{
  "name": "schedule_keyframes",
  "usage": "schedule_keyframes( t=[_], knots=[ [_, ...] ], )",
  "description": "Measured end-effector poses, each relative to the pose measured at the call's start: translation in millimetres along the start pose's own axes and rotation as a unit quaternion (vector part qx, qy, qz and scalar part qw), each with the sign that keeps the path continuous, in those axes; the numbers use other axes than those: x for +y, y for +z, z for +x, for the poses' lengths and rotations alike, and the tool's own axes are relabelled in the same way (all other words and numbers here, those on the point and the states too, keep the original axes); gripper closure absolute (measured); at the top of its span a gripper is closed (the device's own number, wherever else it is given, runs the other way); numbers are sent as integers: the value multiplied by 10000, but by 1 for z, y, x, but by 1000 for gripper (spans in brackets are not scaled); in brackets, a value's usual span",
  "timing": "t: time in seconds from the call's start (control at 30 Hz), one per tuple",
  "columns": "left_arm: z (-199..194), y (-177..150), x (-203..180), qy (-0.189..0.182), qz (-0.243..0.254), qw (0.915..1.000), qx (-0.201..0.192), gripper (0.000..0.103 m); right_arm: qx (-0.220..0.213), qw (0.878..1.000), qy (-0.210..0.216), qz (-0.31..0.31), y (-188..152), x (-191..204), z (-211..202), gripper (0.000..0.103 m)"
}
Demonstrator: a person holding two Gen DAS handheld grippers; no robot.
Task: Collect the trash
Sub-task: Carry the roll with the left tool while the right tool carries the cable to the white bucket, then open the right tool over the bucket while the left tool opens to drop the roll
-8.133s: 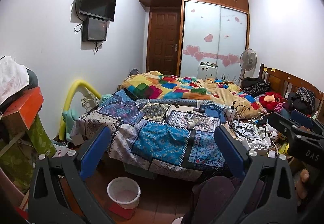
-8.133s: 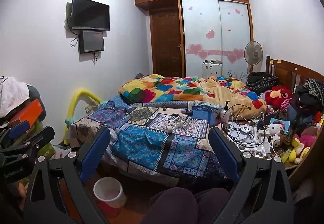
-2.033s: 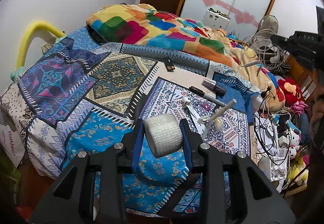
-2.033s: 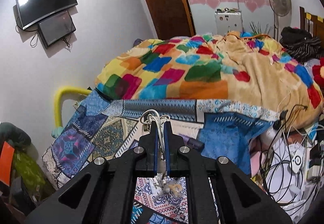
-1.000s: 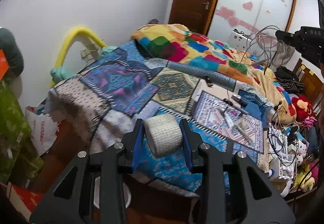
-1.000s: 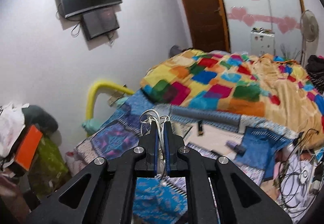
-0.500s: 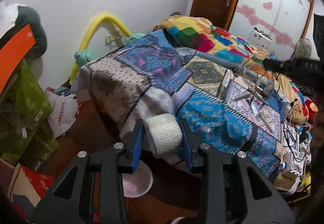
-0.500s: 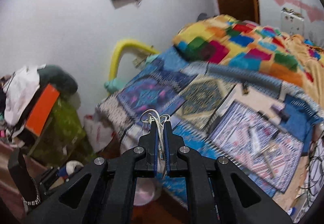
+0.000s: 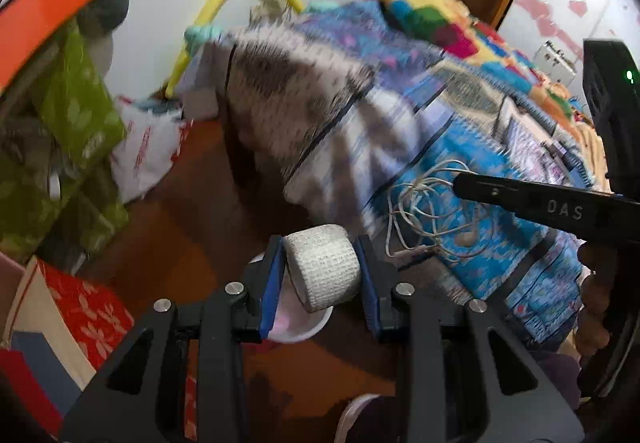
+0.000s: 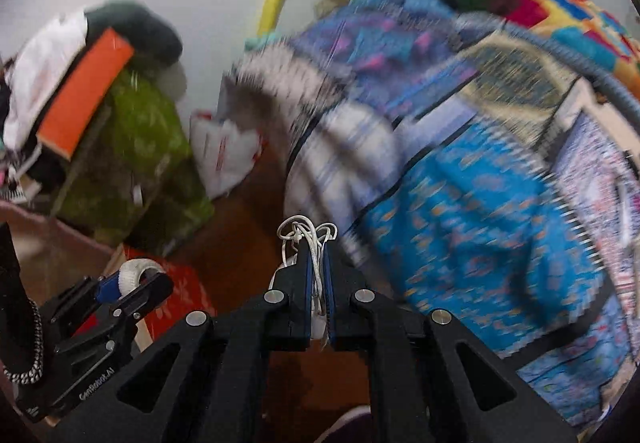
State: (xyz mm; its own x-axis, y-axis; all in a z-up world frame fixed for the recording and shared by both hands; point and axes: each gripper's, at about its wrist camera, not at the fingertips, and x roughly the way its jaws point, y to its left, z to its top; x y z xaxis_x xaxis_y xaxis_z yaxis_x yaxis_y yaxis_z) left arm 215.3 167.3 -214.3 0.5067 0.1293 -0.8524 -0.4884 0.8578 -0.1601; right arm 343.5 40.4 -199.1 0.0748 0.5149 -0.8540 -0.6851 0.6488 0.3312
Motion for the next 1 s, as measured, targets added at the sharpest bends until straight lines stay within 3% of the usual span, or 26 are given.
schedule_keyframes(
  t=[0.33,0.57,0.73,0.8,0.87,1.0],
  knots=[
    [74,-31,32,164,-179,9944,1029,68,928,9947,-128,-420,-9,32,95,98],
    [106,-41,55,222,-456,9870,1523,68,1673,9855,248,-97,-12,31,145,97],
    [118,-42,56,287,-415,9851,1646,68,1844,9826,206,-18,-11,28,155,91],
    [123,-41,56,286,-422,9844,1683,68,1847,9826,202,-15,-10,27,155,78],
    [127,-40,55,289,-426,9838,1718,68,1787,9837,171,-41,-8,24,150,73],
    [133,-36,55,116,-616,9819,1787,65,1647,9863,87,-16,-7,16,136,72]
  ],
)
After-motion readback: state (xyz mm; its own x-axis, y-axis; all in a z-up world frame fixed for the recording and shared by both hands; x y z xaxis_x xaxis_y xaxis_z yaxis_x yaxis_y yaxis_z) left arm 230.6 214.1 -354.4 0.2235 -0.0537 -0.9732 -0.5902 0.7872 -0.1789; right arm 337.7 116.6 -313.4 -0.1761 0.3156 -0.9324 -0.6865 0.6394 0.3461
